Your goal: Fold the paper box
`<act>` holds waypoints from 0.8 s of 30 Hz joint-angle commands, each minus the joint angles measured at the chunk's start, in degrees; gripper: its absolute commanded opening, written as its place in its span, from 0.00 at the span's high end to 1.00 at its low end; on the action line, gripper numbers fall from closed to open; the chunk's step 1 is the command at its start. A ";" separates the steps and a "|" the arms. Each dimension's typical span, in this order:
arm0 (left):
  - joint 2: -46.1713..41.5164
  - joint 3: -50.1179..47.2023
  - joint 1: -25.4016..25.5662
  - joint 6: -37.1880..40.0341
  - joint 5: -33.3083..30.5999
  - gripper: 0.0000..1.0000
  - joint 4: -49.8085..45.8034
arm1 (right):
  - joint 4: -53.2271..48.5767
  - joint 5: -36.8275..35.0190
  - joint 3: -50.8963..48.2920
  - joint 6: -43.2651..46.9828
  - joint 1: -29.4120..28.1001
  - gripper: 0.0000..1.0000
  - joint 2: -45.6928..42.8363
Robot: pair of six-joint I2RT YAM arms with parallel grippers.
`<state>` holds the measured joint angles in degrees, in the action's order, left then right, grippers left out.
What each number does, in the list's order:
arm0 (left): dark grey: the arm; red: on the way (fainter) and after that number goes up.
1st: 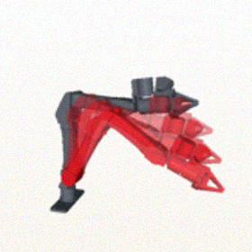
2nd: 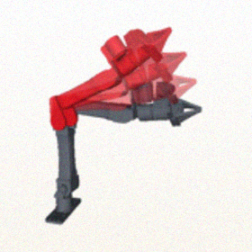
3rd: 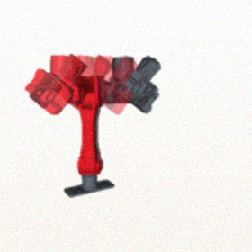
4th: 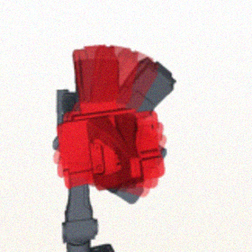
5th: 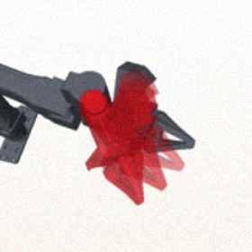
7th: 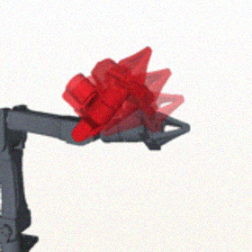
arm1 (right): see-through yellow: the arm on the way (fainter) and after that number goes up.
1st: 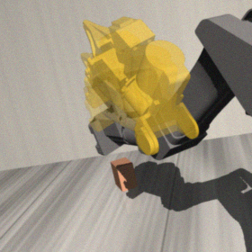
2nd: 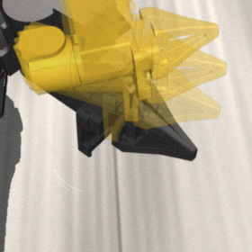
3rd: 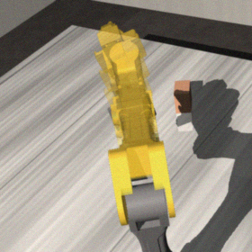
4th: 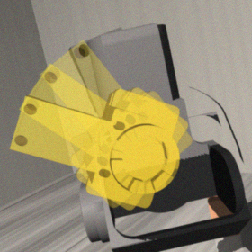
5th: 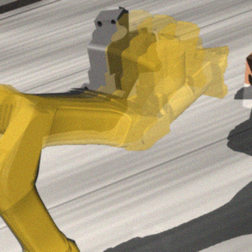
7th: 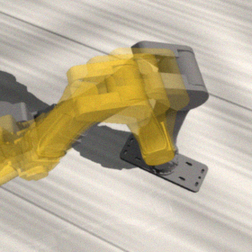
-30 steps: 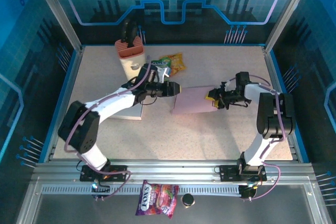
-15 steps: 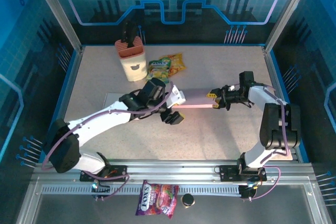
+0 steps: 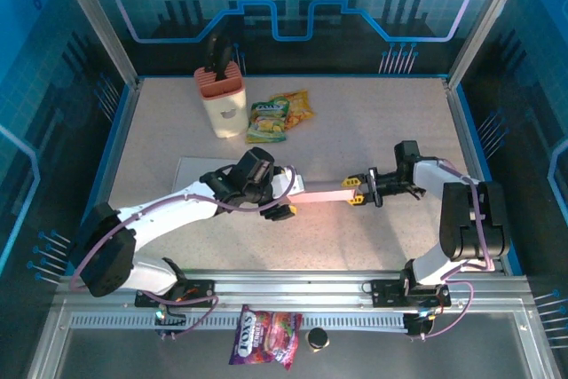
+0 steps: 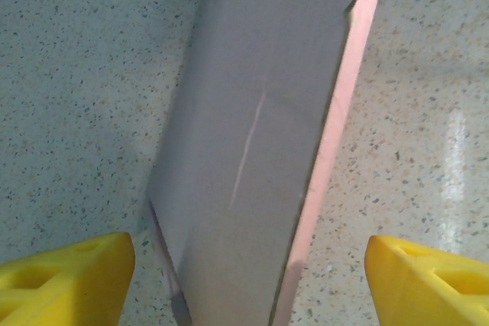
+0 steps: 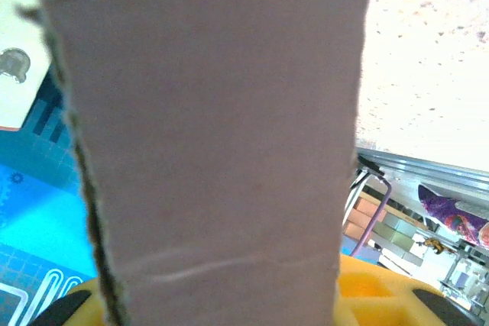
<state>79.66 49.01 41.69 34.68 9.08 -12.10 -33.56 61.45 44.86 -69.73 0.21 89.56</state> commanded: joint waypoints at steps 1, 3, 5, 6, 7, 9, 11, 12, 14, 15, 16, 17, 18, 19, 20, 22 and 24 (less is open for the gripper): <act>1.57 -1.05 -0.19 2.64 -1.54 0.21 3.74 | -1.47 2.29 -0.27 -2.48 -0.97 0.70 0.52; 3.03 -0.55 -0.19 2.19 -1.64 0.22 4.22 | -0.53 2.53 -0.55 -3.19 -0.94 0.69 1.53; 4.53 -0.38 -0.14 1.29 -2.58 0.24 6.32 | 0.69 2.84 -0.73 -3.64 -0.81 0.68 2.97; 5.39 -0.39 -0.21 0.78 -3.24 0.25 7.61 | 1.03 3.15 -0.86 -3.82 -0.60 0.68 3.75; 6.22 -0.28 -0.27 0.48 -3.61 0.27 8.88 | 1.61 3.29 -1.00 -4.03 -0.40 0.67 4.48; 7.65 0.11 -0.44 -0.03 -3.67 0.33 10.56 | 2.25 3.48 -1.00 -4.13 0.15 0.65 5.57; 8.86 0.85 -0.67 -0.62 -3.12 0.36 11.52 | 3.45 3.75 -1.17 -4.45 0.95 0.63 6.83; 9.42 1.24 -0.77 -0.81 -2.95 0.36 11.80 | 3.95 3.90 -1.18 -4.56 1.51 0.62 7.58; 10.37 2.07 -1.06 -1.27 -2.48 0.37 12.05 | 5.14 4.31 -1.01 -4.82 2.39 0.58 9.05; 10.77 2.58 -1.40 -1.69 -1.90 0.38 11.88 | 5.26 4.43 -0.79 -4.61 2.88 0.56 9.72; 11.06 3.23 -1.73 -2.14 -0.96 0.39 11.53 | 5.09 4.42 -0.44 -4.30 3.48 0.53 10.24; 11.38 3.81 -2.14 -2.51 0.02 0.41 11.00 | 4.66 4.29 0.01 -3.83 4.08 0.51 10.58; 11.81 4.75 -2.53 -3.12 1.30 0.45 10.10 | 3.50 4.01 0.82 -2.76 4.76 0.49 10.92; 12.22 5.87 -3.00 -3.69 2.69 0.48 8.75 | 2.45 3.77 1.86 -1.82 5.35 0.46 11.05; 12.73 6.86 -3.40 -4.28 3.77 0.49 7.47 | 2.04 3.61 2.62 -1.33 5.86 0.44 11.16; 14.19 9.52 -4.36 -5.74 6.33 0.53 4.14 | 1.21 3.51 4.59 -0.63 6.81 0.40 11.33; 15.72 12.20 -5.28 -7.32 8.75 0.54 1.03 | 0.76 3.32 5.22 -0.57 7.43 0.36 11.26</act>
<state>93.65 57.41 37.89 30.65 12.34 -5.91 -30.09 64.69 48.25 -71.55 6.37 100.53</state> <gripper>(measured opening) 0.464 0.627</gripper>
